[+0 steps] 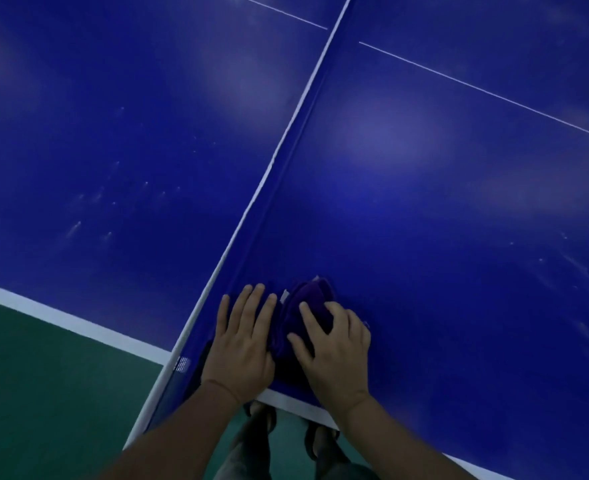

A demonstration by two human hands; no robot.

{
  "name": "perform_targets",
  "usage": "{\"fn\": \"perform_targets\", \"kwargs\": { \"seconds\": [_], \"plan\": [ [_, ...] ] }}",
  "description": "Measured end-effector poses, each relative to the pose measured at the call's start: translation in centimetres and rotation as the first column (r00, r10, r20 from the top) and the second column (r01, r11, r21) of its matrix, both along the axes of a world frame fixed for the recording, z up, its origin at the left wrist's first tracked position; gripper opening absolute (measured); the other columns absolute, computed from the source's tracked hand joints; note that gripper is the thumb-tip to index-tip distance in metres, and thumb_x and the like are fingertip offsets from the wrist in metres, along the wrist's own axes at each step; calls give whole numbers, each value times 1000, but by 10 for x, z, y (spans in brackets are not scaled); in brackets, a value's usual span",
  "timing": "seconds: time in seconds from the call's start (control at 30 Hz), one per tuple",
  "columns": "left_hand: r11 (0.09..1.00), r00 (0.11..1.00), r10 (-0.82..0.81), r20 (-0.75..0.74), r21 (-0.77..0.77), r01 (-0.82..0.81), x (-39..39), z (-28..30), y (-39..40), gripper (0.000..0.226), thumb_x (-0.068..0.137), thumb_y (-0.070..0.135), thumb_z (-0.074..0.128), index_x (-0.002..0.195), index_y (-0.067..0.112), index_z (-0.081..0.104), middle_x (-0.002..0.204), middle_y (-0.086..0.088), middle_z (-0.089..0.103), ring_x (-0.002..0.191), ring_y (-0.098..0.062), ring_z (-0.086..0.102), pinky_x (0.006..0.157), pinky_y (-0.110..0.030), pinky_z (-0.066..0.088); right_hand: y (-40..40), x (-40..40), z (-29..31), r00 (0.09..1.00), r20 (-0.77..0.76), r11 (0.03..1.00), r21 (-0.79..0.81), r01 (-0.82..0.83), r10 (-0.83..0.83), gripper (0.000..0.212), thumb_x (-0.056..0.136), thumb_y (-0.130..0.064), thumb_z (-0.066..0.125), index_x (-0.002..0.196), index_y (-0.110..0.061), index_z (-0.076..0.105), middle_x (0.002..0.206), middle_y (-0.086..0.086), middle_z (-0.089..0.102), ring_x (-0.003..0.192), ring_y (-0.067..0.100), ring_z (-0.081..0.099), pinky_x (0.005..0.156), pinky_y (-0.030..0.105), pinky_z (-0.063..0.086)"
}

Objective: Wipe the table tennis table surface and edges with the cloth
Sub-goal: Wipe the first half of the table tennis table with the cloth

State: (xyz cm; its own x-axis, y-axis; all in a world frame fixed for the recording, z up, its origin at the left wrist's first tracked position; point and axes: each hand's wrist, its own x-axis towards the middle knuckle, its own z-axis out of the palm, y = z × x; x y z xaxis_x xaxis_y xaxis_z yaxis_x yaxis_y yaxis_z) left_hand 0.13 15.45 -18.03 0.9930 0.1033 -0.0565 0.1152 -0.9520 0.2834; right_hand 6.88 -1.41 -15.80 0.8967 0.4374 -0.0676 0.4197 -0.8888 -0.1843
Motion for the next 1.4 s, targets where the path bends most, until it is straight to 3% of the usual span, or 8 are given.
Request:
{"fn": "perform_targets", "kwargs": {
  "seconds": [0.17,0.3,0.53,0.7,0.87,1.07,1.27,1.4],
  "plan": [
    [1000,999,-4,-53,2,4,-4,-1,0,80,72,31,37,149,8,42,155,-18,40,146,-35,31,119,-56,13,-14,-10,-18,962,-32,953,-130,-272,270,58,101,-63,27,153,-38,35,167,6,18,151,43,13,118,66,9],
    [998,992,-7,-127,67,15,3,-1,-6,72,86,36,37,151,4,39,159,-18,35,148,-35,30,119,-58,14,2,53,-17,929,-16,917,-152,-369,371,56,103,-61,27,152,-37,37,167,1,18,152,41,12,116,67,16],
    [999,999,37,-6,-19,-37,-3,-3,-6,59,104,38,29,153,6,28,158,-15,30,147,-32,30,122,-54,18,68,160,-13,977,-36,967,-143,-211,208,59,103,-57,21,156,-34,29,168,-4,13,150,39,15,113,62,25],
    [980,980,194,-51,44,-192,-34,3,-10,67,101,41,37,153,-1,31,158,-20,31,148,-34,27,126,-40,6,59,108,-14,954,-20,949,-98,-299,298,58,103,-56,27,155,-32,33,166,-5,19,147,39,23,112,61,24],
    [976,962,202,-182,117,-183,-55,8,-16,77,104,53,21,146,-7,41,156,-25,35,148,-34,25,121,-43,16,14,13,-21,868,-59,867,-55,-496,493,58,102,-60,30,155,-35,33,167,-5,17,146,39,28,110,60,26],
    [985,982,124,-145,140,-104,-59,4,-15,80,99,58,35,150,-3,34,159,-23,30,149,-34,26,120,-50,20,45,83,-14,888,-34,882,-103,-460,459,56,102,-59,33,153,-35,38,166,-5,22,146,38,27,112,61,24],
    [985,985,27,-172,171,3,-64,4,-11,93,92,66,44,149,-7,33,158,-25,33,150,-35,23,118,-51,23,-11,-9,-22,857,-32,857,-31,-515,514,58,101,-56,37,154,-33,36,167,-2,20,144,38,31,110,59,26],
    [988,982,24,-185,151,4,-60,5,-11,98,92,72,44,152,-4,28,160,-23,29,151,-35,24,118,-52,23,-4,27,-19,836,-24,836,-14,-549,548,54,101,-59,38,150,-38,42,164,-7,27,143,35,35,114,58,22]
  ]
}}
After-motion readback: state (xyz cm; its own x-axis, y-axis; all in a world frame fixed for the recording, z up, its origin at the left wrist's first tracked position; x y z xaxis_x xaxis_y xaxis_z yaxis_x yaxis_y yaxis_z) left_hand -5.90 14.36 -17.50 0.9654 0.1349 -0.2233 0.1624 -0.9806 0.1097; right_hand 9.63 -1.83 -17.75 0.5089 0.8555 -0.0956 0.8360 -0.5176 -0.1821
